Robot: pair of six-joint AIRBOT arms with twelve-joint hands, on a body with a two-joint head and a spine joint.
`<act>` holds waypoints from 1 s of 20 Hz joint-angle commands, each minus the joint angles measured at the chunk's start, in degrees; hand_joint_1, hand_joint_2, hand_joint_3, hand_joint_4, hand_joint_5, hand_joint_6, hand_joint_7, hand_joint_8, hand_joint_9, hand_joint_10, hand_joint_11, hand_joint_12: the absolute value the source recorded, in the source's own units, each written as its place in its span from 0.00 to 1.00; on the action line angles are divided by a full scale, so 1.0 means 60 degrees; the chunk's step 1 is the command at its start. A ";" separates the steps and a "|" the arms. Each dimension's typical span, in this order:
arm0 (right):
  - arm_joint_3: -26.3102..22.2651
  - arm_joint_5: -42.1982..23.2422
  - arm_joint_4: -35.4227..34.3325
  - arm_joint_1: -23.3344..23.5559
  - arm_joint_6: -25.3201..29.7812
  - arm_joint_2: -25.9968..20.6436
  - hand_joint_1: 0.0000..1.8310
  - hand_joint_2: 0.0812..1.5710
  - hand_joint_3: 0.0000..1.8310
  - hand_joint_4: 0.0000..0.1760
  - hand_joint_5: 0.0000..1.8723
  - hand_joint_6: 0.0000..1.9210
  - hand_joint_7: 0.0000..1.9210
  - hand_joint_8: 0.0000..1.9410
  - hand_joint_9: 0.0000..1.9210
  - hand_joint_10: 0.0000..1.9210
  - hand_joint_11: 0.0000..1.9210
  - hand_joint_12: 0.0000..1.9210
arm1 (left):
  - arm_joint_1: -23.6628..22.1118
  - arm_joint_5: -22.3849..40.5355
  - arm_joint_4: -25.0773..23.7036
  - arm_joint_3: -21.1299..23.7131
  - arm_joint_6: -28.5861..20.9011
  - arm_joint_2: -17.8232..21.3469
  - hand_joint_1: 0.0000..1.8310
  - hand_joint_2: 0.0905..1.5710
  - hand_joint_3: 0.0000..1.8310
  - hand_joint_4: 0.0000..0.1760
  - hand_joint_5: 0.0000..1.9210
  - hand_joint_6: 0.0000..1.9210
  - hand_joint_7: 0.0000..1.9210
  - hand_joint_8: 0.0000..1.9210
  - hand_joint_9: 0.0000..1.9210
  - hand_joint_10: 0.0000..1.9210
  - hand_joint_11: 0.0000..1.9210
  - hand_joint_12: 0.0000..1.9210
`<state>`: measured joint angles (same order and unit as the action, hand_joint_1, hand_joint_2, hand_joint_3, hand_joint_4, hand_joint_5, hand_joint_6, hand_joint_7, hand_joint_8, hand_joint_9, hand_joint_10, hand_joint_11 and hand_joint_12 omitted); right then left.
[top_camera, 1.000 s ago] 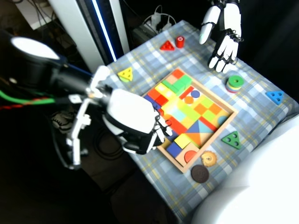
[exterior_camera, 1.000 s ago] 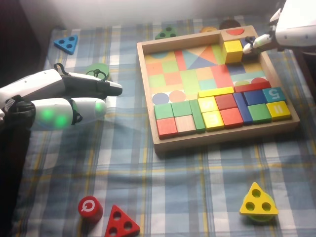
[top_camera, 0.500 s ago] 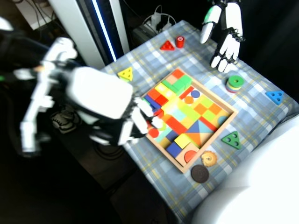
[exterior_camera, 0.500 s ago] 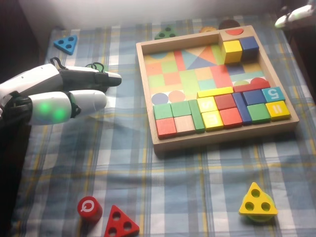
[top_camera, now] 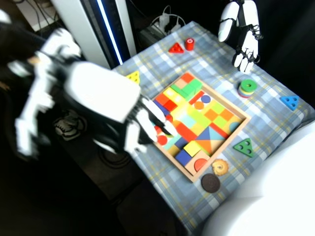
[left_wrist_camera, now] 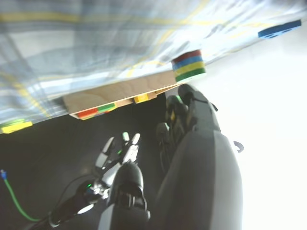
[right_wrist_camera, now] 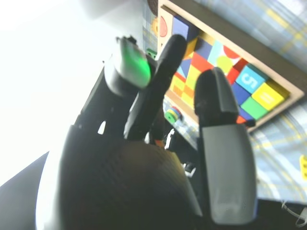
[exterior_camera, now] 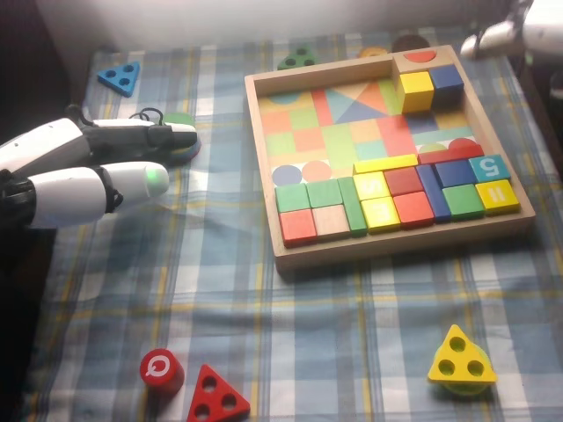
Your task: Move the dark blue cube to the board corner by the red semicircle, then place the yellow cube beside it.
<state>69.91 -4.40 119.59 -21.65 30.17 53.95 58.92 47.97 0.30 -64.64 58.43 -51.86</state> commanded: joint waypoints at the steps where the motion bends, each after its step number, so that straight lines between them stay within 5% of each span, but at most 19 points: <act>1: 0.0318 0.0580 -0.0160 0.0035 -0.0080 0.0166 0.62 0.75 0.00 0.00 0.22 0.00 0.51 1.00 0.61 1.00 0.63 1.00 | -0.0196 0.1037 0.0135 -0.0091 -0.0075 0.0024 0.14 0.85 0.00 0.32 0.22 0.00 0.18 0.00 0.20 0.00 0.05 0.27; 7: 0.1917 0.0161 -0.1158 -0.0402 -0.0080 0.1496 0.62 0.74 0.00 0.00 0.24 0.00 0.51 1.00 0.61 1.00 0.62 1.00 | -0.0267 0.0971 0.0029 -0.0125 -0.0074 -0.0001 0.13 0.85 0.00 0.36 0.22 0.00 0.18 0.00 0.20 0.00 0.06 0.25; 9: 0.2270 0.0142 -0.1418 -0.0445 -0.0080 0.1716 0.62 0.70 0.00 0.38 0.25 0.00 0.54 1.00 0.62 1.00 0.63 1.00 | -0.0270 0.0984 0.0024 -0.0142 -0.0074 -0.0012 0.16 0.84 0.00 0.38 0.22 0.00 0.17 0.00 0.20 0.00 0.06 0.25; 11: 0.2787 0.0077 -0.1769 -0.0445 -0.0080 0.1945 0.63 0.70 0.00 0.49 0.24 0.00 0.55 1.00 0.62 1.00 0.63 1.00 | -0.0273 0.0970 -0.0008 -0.0159 -0.0074 -0.0033 0.18 0.84 0.00 0.35 0.22 0.00 0.18 0.00 0.20 0.00 0.06 0.25; 15: 0.3347 0.0110 -0.1914 -0.0384 -0.0080 0.2171 0.63 0.69 0.00 0.36 0.22 0.00 0.53 1.00 0.60 1.00 0.62 1.00 | -0.0277 0.0924 -0.0032 -0.0178 -0.0074 -0.0060 0.20 0.84 0.00 0.27 0.23 0.00 0.18 0.00 0.19 0.00 0.06 0.26; 18: 0.3486 0.0121 -0.2007 -0.0114 -0.0080 0.2094 0.64 0.70 0.00 0.43 0.22 0.00 0.50 1.00 0.57 1.00 0.56 1.00 | -0.0279 0.0879 -0.0075 -0.0180 -0.0074 -0.0068 0.19 0.84 0.00 0.27 0.23 0.00 0.18 0.00 0.20 0.00 0.06 0.29; 20: 0.3306 -0.0002 -0.2123 0.0022 -0.0080 0.1909 0.64 0.71 0.00 0.64 0.23 0.00 0.49 1.00 0.54 1.00 0.48 1.00 | -0.0284 0.0877 -0.0083 -0.0189 -0.0074 -0.0089 0.19 0.83 0.00 0.29 0.24 0.00 0.20 0.00 0.22 0.00 0.08 0.26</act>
<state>89.23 -7.51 107.48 -22.20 30.11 65.43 57.78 46.94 -1.13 -65.34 58.39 -52.05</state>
